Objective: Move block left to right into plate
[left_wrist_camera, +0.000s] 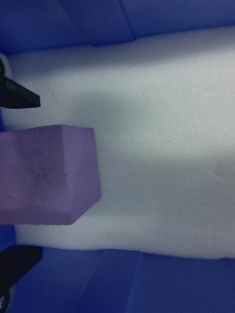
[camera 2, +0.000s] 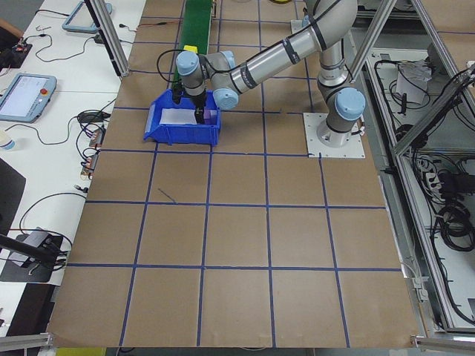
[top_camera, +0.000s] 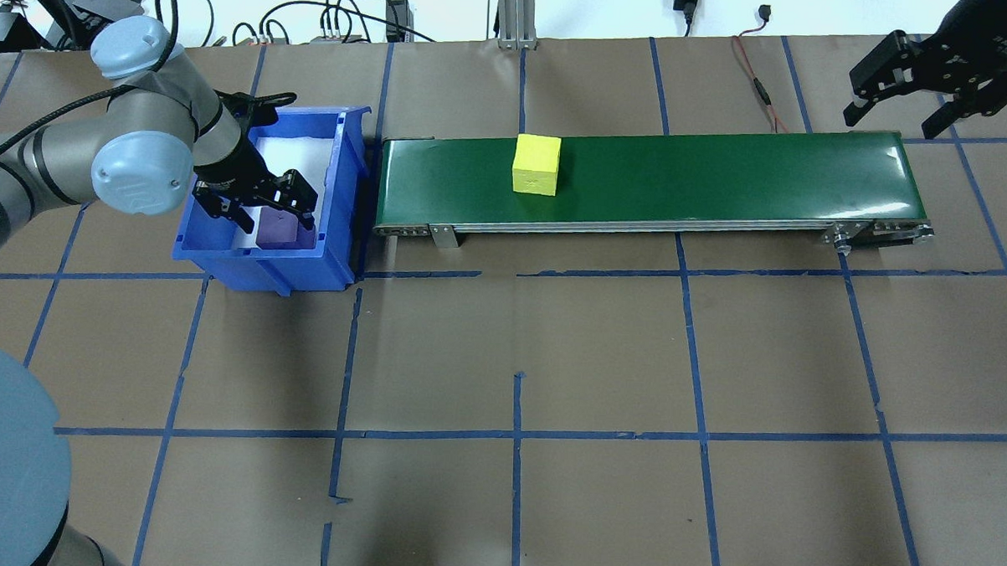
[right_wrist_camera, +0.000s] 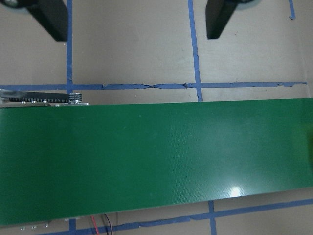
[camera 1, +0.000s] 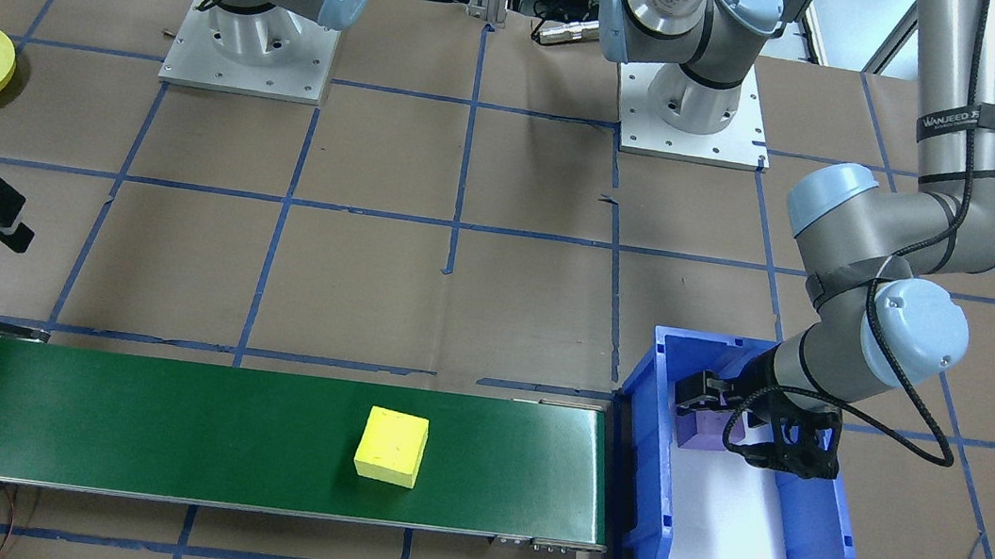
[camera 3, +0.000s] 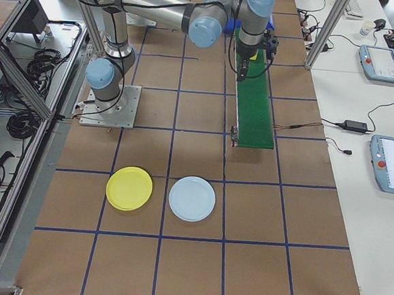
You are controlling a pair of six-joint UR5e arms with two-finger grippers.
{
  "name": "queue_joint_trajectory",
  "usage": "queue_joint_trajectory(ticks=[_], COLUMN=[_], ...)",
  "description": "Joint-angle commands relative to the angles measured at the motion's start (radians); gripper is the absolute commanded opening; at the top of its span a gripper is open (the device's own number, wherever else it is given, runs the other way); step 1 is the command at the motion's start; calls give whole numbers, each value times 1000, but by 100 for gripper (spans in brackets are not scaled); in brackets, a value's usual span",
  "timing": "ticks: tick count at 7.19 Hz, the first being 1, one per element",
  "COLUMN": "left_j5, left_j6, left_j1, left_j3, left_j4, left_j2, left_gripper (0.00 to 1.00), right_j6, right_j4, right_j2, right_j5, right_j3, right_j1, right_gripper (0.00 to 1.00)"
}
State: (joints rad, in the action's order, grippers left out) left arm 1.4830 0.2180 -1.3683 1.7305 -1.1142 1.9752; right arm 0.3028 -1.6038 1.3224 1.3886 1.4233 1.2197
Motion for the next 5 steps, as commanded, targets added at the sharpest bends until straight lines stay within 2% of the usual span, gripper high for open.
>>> queue_joint_trajectory(ticks=[1,2,3,4,5], left_j5=[-1,-1,-3,-4,-10], left_j6=[-15,-17,-35,-45,-45], left_j1=[0,0,-5,-5,-26], left_j3=[12,0,-23,-73,-115], left_j4=[4,5,23,60,44], left_j2=[8,7,-21,-48,-90], left_gripper=[65,50,44,44,44], right_j6=[9,12,13,16,35], right_j4=[-31,-75,-118,-136,-136], right_j2=[-74,-101,-117,-112,-109], right_j5=[-16,-55,-95,-105,-105], right_j3=[-18,-12,0,11,32], right_j1=[-3,-3,-3,-3,-3], right_gripper=[100,100,100,100,100])
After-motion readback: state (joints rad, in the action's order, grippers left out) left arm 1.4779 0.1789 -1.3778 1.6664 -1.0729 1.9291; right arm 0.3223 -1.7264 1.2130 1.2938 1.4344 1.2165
